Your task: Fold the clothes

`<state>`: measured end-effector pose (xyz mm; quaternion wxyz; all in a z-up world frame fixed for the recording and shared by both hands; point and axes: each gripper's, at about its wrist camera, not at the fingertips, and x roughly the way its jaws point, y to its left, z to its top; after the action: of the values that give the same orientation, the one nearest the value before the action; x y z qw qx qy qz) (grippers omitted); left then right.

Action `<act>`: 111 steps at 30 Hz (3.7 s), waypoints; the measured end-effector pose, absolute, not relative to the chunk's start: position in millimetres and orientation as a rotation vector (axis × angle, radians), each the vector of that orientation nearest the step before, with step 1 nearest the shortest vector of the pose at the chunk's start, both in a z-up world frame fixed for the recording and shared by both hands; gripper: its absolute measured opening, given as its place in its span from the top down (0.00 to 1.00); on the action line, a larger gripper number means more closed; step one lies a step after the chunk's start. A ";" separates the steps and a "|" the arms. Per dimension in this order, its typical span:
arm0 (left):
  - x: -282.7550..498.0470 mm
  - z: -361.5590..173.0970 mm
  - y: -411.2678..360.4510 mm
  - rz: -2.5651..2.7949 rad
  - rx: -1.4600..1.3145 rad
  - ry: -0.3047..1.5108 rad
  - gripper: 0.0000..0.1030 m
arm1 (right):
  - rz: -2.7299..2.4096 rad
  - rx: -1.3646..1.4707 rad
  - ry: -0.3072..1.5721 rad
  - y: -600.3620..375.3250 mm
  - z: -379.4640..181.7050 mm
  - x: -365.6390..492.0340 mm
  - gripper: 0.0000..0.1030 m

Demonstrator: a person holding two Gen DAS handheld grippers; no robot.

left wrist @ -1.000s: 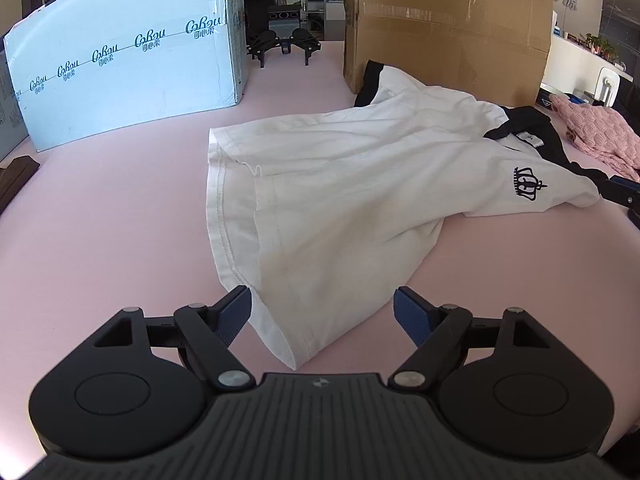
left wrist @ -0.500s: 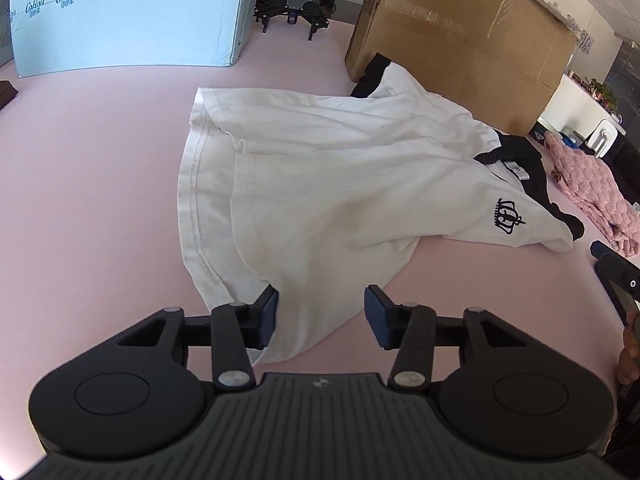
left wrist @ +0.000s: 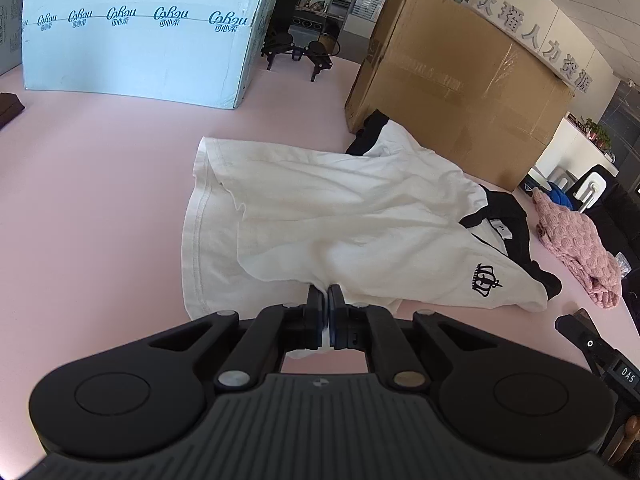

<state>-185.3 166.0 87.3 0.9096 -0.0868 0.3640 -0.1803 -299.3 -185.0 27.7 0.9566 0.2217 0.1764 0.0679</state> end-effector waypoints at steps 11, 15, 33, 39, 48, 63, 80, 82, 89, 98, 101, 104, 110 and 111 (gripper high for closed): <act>-190.8 140.0 168.4 -0.464 -0.239 0.621 0.97 | -0.192 0.086 0.611 -147.4 17.8 -260.1 0.42; -195.7 156.9 158.2 -0.524 -0.248 0.550 0.97 | -0.190 0.093 0.622 -157.6 15.0 -247.5 0.43; -194.3 143.9 173.1 -0.450 -0.159 0.577 0.97 | -0.167 -0.152 0.288 -176.5 98.5 -282.8 0.97; -191.0 141.1 181.5 -0.498 -0.209 0.625 0.97 | -0.052 -0.119 0.471 -185.7 85.8 -285.6 0.73; -198.5 183.3 140.1 -0.690 -0.157 0.559 0.97 | -0.002 -0.301 0.671 -150.7 30.8 -258.9 0.34; -184.8 172.4 162.1 -0.508 -0.189 0.579 0.97 | -0.089 -0.139 0.464 -172.2 62.4 -236.1 0.93; -106.1 81.9 171.5 -0.273 -0.326 0.920 0.97 | -0.124 -0.226 0.584 -184.4 54.8 -179.6 0.75; -108.4 80.1 163.8 -0.244 -0.279 0.889 0.97 | -0.112 -0.203 0.573 -177.9 63.4 -181.0 0.59; -123.0 105.1 167.1 -0.277 -0.262 0.748 0.97 | 0.171 -0.176 0.534 -145.5 75.5 -237.5 0.38; -141.3 141.3 169.6 -0.329 -0.291 0.667 0.97 | 0.133 -0.176 0.705 -130.1 34.8 -200.5 0.40; -147.3 150.3 170.1 -0.336 -0.292 0.641 0.97 | 0.118 -0.016 0.736 -141.7 34.7 -183.0 0.40; -154.0 157.5 168.2 -0.343 -0.295 0.609 0.97 | 0.042 0.059 0.722 -141.6 33.9 -172.7 0.45; -166.4 166.7 162.5 -0.354 -0.278 0.565 0.97 | -0.050 0.056 0.659 -129.4 26.9 -160.0 0.50; -168.8 168.1 162.8 -0.355 -0.281 0.554 0.97 | -0.045 0.050 0.650 -128.5 26.6 -158.6 0.61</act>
<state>-168.8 162.8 168.1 0.9367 -0.1375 0.2711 -0.1739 -158.6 -128.5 26.6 0.9471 0.0245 0.3191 -0.0221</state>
